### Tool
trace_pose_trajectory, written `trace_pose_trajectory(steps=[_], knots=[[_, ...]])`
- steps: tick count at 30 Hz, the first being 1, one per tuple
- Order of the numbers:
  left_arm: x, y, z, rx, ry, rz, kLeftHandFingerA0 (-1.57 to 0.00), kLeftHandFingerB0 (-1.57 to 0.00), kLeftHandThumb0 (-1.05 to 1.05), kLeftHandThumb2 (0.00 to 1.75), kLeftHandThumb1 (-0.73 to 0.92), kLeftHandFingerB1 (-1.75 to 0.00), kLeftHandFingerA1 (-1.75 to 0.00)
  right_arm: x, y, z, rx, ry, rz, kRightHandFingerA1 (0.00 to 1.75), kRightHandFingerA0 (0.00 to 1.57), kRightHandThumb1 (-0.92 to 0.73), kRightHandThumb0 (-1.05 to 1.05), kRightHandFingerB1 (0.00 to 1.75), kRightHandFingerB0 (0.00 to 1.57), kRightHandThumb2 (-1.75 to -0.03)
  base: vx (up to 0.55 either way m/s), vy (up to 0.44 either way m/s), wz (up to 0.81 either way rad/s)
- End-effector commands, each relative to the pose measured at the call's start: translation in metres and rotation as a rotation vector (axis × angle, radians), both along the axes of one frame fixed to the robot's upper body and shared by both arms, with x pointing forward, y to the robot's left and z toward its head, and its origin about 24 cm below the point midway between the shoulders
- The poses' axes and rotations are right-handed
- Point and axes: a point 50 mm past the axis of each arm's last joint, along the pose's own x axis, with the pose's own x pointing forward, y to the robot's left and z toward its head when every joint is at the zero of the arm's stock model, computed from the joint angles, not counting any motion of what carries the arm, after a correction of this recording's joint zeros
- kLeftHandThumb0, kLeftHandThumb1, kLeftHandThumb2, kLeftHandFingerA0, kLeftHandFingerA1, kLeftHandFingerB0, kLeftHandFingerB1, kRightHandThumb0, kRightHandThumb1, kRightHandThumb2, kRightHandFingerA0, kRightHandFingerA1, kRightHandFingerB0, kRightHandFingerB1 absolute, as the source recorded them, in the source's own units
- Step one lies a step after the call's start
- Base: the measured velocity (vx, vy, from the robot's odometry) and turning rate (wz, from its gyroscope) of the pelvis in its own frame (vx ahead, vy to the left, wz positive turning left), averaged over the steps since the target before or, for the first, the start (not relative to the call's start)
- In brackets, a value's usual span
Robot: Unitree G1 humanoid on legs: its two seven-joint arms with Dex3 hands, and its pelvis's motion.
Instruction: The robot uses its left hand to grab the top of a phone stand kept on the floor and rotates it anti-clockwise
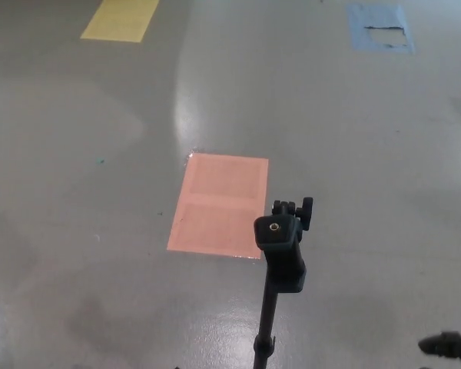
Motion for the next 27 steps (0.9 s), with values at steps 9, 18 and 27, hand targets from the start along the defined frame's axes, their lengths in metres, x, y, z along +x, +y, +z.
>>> trace_pose_trajectory(steps=[9,18,27], knots=[[0.026,-0.029,0.022,0.010,-0.327,-0.198,-0.16,-0.08,-0.55,0.67,0.44,-0.37,-0.36,-0.003,-0.012,0.002,-0.003,0.067,0.061,0.43,0.27,-0.73,-0.45,0.35,0.15,-0.78,0.00,0.000,0.00],[0.039,-0.089,0.077,0.029,-0.672,-0.522,-0.14,-0.05,-0.57,0.70,0.38,-0.22,-0.41,-0.003,-0.012,0.002,0.008,0.070,0.047,0.39,0.34,-0.82,-0.38,0.28,0.17,-0.65,0.00,0.000,0.00],[0.029,-0.130,0.123,-0.154,-0.887,-0.710,-0.12,-0.04,-0.52,0.53,0.42,-0.23,-0.32,-0.002,-0.012,0.003,0.007,0.070,0.048,0.44,0.28,-0.72,-0.44,0.35,0.14,-0.77,0.00,0.000,0.00]])
